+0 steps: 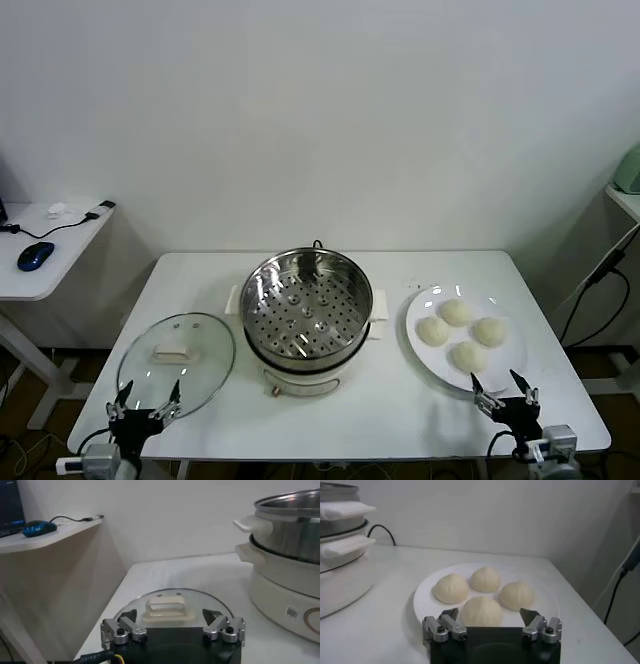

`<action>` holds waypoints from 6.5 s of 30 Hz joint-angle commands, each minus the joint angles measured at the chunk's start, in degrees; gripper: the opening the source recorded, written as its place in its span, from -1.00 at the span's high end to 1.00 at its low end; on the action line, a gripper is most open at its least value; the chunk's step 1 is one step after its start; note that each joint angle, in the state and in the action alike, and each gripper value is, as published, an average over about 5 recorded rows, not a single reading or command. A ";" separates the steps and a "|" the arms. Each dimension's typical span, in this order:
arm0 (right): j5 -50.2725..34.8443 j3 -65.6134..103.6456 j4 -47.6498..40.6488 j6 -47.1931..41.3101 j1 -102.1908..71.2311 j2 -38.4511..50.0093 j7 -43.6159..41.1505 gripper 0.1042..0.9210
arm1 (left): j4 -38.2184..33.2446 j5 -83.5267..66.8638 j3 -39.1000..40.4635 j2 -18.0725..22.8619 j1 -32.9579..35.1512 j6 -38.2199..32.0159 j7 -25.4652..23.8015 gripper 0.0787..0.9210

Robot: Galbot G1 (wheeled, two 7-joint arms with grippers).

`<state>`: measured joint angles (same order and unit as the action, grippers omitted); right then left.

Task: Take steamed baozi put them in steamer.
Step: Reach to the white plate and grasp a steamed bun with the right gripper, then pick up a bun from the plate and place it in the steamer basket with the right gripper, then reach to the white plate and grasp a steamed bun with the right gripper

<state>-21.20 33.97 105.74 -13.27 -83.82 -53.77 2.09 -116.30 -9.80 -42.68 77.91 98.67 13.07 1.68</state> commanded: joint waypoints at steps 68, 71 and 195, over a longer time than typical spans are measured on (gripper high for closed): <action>19.44 -87.70 -74.34 15.18 89.75 -2.70 -63.62 -0.76 | 1.79 0.67 3.46 0.30 0.16 -4.56 0.18 -0.77; 20.12 -87.34 -75.09 15.44 89.63 -3.03 -63.35 -0.75 | 1.82 0.79 3.58 0.38 0.19 -4.68 0.21 -0.77; -1.32 -110.44 -51.02 -5.11 95.51 2.63 -52.76 -0.76 | 1.65 4.85 7.27 0.88 0.97 -7.53 1.55 -0.77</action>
<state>-24.29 -81.53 60.20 -15.50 18.59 -48.71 -51.48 -114.76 -5.05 -35.43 78.72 99.61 5.54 3.23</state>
